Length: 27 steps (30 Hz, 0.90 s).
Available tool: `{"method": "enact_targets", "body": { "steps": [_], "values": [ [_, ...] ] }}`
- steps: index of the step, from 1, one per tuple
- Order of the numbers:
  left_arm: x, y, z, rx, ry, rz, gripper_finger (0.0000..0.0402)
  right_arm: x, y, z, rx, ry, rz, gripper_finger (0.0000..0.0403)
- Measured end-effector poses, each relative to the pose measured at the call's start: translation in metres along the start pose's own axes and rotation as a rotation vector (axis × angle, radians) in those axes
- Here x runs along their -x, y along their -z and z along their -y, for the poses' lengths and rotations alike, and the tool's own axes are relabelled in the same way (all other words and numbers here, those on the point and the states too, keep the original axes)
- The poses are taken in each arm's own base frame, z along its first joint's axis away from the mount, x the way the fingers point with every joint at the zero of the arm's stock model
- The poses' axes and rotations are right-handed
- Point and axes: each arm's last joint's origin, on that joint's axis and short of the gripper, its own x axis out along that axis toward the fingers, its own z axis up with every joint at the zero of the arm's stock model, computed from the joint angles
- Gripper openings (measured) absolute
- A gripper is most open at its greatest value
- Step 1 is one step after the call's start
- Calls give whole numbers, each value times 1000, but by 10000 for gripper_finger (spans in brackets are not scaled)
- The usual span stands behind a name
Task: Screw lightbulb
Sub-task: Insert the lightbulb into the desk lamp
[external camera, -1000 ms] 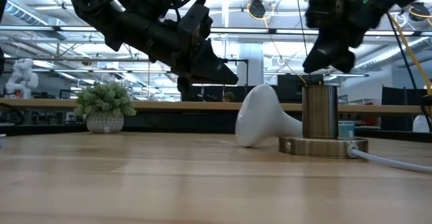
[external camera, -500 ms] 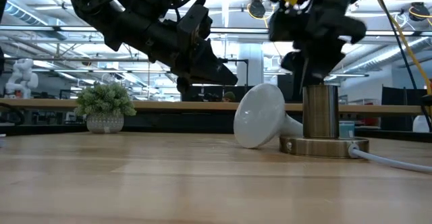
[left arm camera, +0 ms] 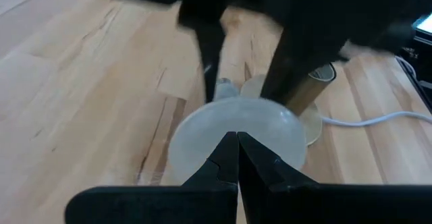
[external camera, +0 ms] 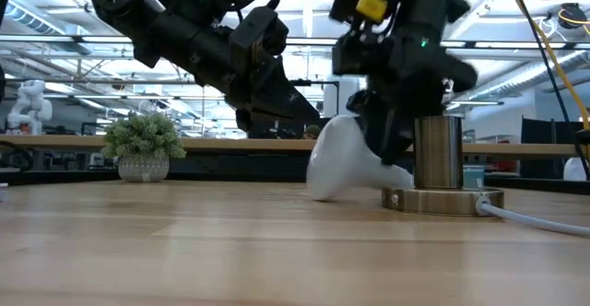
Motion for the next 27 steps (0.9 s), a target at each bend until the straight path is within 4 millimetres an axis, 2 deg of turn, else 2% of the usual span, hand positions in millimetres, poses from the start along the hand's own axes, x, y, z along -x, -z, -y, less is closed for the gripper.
{"method": "enact_targets", "body": {
  "steps": [5, 10, 15, 22, 27],
  "values": [
    [0, 1, 3, -5, 9, -3, 0, -18, -5, 8, -25, 0, 41, 219],
    [1, 1, 3, -6, 7, -6, 0, -24, -10, 15, -120, -7, 92, 210],
    [1, 0, 2, -10, 0, 8, 0, -17, -8, 23, -131, 20, 98, 159],
    [9, -13, 17, -131, 35, 113, 0, -3, -4, 29, -157, 111, 65, 143],
    [9, -11, 18, -142, 25, 109, 0, 19, -10, 27, -149, 100, 164, 132]
  ]
}}
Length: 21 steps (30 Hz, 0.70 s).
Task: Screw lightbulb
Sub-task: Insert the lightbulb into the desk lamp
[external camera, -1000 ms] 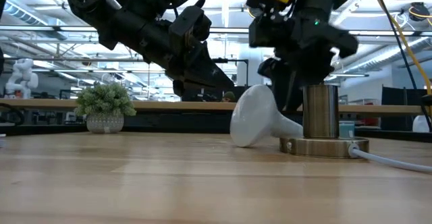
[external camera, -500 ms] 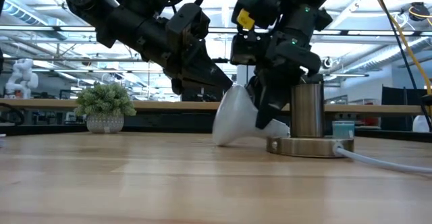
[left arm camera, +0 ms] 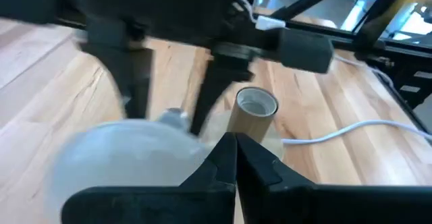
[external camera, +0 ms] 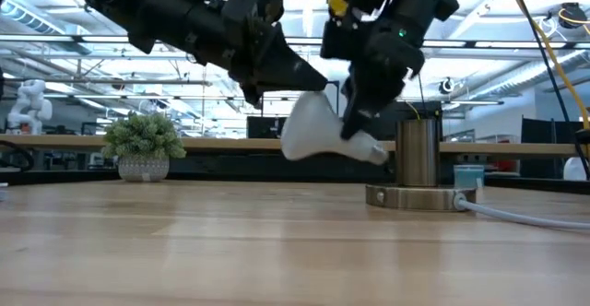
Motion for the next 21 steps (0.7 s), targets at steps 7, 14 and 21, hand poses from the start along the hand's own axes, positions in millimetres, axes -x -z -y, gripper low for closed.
{"method": "enact_targets", "body": {
  "steps": [7, 14, 21],
  "values": [
    [3, -5, 4, -29, 15, 30, 0, 49, 5, 4, -23, 143, 4, 129],
    [13, -14, 14, -84, 44, 59, 0, 119, 30, -1, -174, 171, -27, 129],
    [13, -13, 15, -82, 42, 50, 0, 160, 86, -36, -292, 153, 109, 129]
  ]
}}
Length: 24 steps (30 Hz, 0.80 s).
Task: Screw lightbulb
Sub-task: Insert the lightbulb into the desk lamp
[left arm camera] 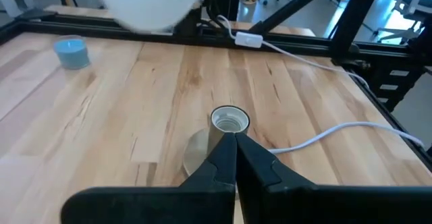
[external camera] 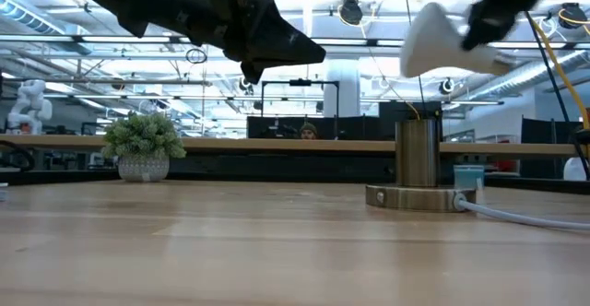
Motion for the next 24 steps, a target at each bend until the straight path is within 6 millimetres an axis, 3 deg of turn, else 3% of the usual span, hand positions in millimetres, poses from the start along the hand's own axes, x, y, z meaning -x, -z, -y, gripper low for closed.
{"method": "enact_targets", "body": {
  "steps": [3, 6, 12, 18, 24],
  "values": [
    [0, -1, 2, 3, 6, 10, 0, 1, 32, -6, -94, -35, 176, 129],
    [0, -1, 3, 23, 11, 14, 0, -16, 58, -19, -137, -126, 431, 129],
    [0, -1, 5, 58, 14, 11, 0, -43, 85, -35, -126, -267, 876, 129],
    [0, -1, 6, 116, 15, 13, 0, -72, 94, -45, -41, -215, 859, 129],
    [0, 0, 5, 166, 14, 7, 0, -92, 86, -67, 68, -143, 815, 129]
  ]
}}
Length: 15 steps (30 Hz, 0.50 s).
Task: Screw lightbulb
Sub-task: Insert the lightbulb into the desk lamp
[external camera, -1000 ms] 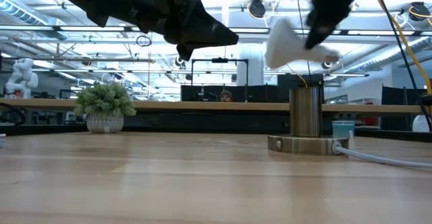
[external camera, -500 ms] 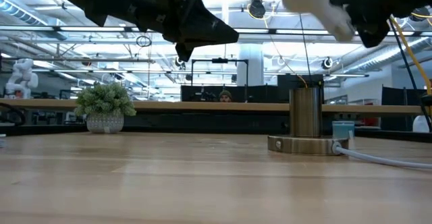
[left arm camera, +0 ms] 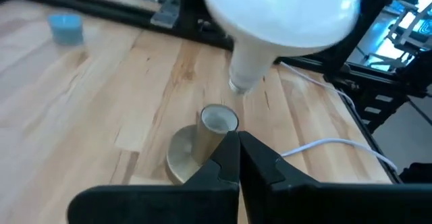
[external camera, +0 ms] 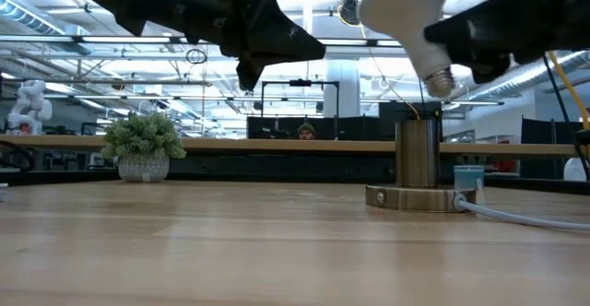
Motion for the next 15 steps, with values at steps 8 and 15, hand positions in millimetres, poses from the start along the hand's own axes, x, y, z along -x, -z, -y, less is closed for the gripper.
{"method": "enact_targets", "body": {
  "steps": [8, 15],
  "values": [
    [-19, 28, 0, 92, -1, -57, 0, -14, 4, 3, 19, 48, -15, 129],
    [-60, 35, 2, 3, 5, -30, 0, -21, 15, 5, -27, 23, -52, 130]
  ]
}}
